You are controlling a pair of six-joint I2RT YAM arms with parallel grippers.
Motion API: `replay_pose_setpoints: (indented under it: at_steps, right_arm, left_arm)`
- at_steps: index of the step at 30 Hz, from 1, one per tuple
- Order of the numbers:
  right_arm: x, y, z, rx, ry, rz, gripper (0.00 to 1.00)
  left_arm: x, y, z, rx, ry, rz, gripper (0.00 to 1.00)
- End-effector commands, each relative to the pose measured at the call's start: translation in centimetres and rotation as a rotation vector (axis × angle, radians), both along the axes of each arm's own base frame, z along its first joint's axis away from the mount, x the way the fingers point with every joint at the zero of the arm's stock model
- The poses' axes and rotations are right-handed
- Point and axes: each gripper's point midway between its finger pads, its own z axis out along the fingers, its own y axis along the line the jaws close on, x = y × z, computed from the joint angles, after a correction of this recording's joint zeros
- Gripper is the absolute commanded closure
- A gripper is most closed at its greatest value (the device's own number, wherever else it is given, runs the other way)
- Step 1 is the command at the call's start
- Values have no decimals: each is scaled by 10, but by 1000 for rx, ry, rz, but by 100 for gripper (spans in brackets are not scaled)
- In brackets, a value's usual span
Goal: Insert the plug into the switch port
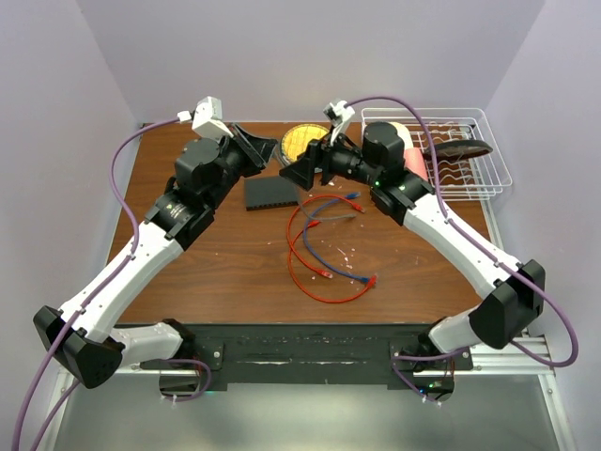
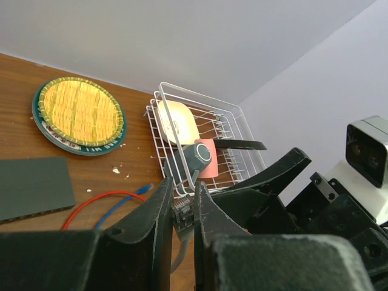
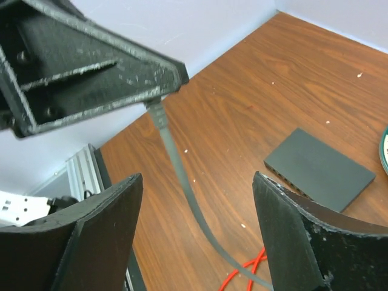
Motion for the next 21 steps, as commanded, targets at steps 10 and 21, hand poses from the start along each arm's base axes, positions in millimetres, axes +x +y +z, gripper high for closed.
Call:
replay_pose_setpoints:
  at_steps: [10,21]
  right_arm:
    - [4,21,62,138,-141,-15,41]
    - [5,34,44,123,-115,0,64]
  left_arm:
    - [3,2,18,-58,-27,21,100]
    - [2,-4,16,-93,-16,-4,100]
